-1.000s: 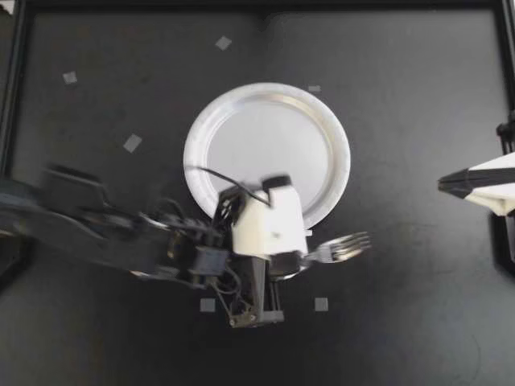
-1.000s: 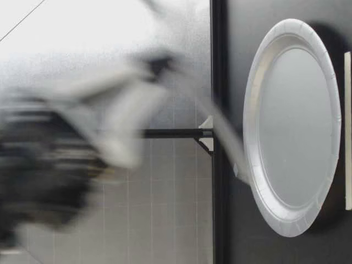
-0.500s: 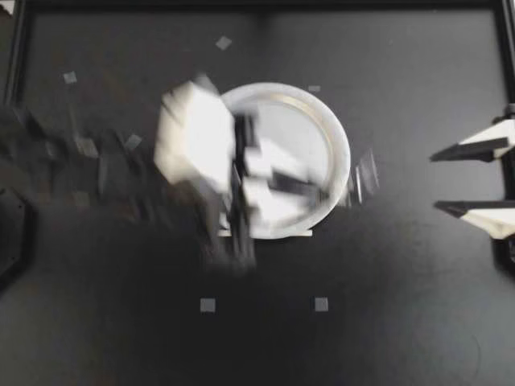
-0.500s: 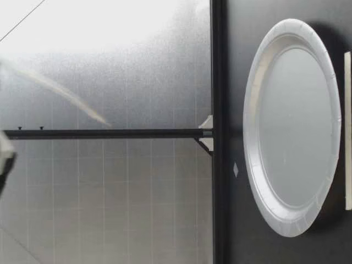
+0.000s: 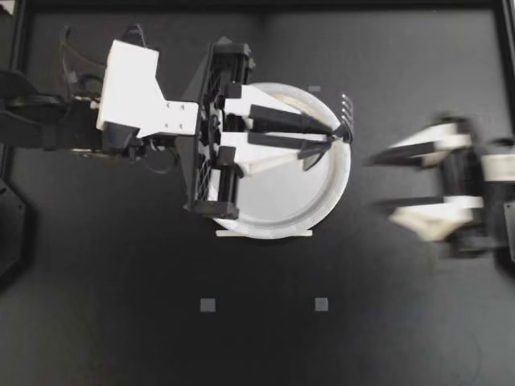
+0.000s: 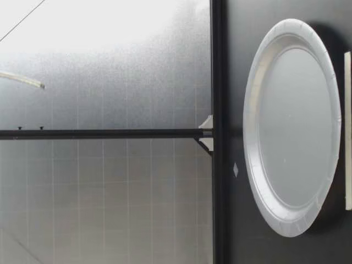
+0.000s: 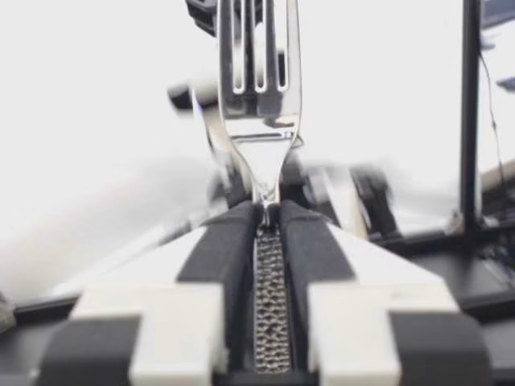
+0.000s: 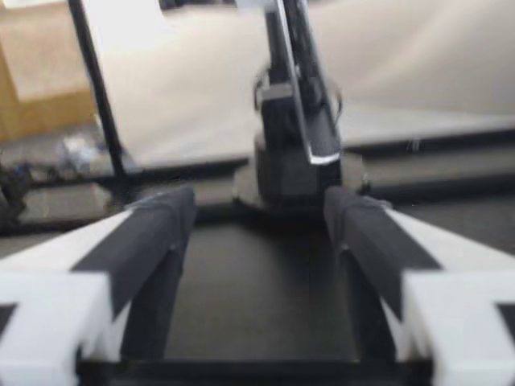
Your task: Pick up the fork and place it on the plate.
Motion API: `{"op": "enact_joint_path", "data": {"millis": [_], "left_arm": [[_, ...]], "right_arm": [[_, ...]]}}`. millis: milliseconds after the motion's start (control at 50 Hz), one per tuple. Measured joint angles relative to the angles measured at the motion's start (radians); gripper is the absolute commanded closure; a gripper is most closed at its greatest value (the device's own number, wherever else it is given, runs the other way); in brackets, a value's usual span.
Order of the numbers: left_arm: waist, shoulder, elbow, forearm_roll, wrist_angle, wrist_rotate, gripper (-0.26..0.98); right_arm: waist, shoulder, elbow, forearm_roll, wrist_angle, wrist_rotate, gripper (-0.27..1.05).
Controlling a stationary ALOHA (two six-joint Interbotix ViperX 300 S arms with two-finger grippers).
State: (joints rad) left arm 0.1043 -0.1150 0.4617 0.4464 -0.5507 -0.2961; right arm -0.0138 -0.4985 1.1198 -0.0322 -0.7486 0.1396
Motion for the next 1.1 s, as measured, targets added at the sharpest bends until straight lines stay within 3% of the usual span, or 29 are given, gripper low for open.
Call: {"op": "enact_joint_path", "data": {"millis": [260,580,680,880,1000,1100], "left_arm": [[0.0,0.02,0.066,-0.091,-0.172,0.038,0.62],[0.0,0.041,0.086,-0.1,-0.235,0.032,0.62],[0.0,0.048,0.086,-0.1,-0.247,0.034,0.62],[0.0,0.048,0.086,-0.1,-0.25,0.034,0.62],[0.0,0.048,0.086,-0.101,-0.25,0.029,0.62],[0.0,0.046,0.084,-0.101,-0.247,0.025,0.6]], "right_arm": [[-0.002,0.179,-0.08,0.0,-0.123,-0.026,0.15],[-0.005,0.247,-0.132,0.0,-0.126,-0.026,0.19],[-0.005,0.256,-0.135,0.0,-0.126,-0.028,0.3],[-0.005,0.256,-0.135,0.0,-0.126,-0.034,0.65],[-0.006,0.256,-0.135,-0.002,-0.126,-0.035,0.75],[-0.006,0.256,-0.133,-0.002,-0.126,-0.034,0.75]]}}
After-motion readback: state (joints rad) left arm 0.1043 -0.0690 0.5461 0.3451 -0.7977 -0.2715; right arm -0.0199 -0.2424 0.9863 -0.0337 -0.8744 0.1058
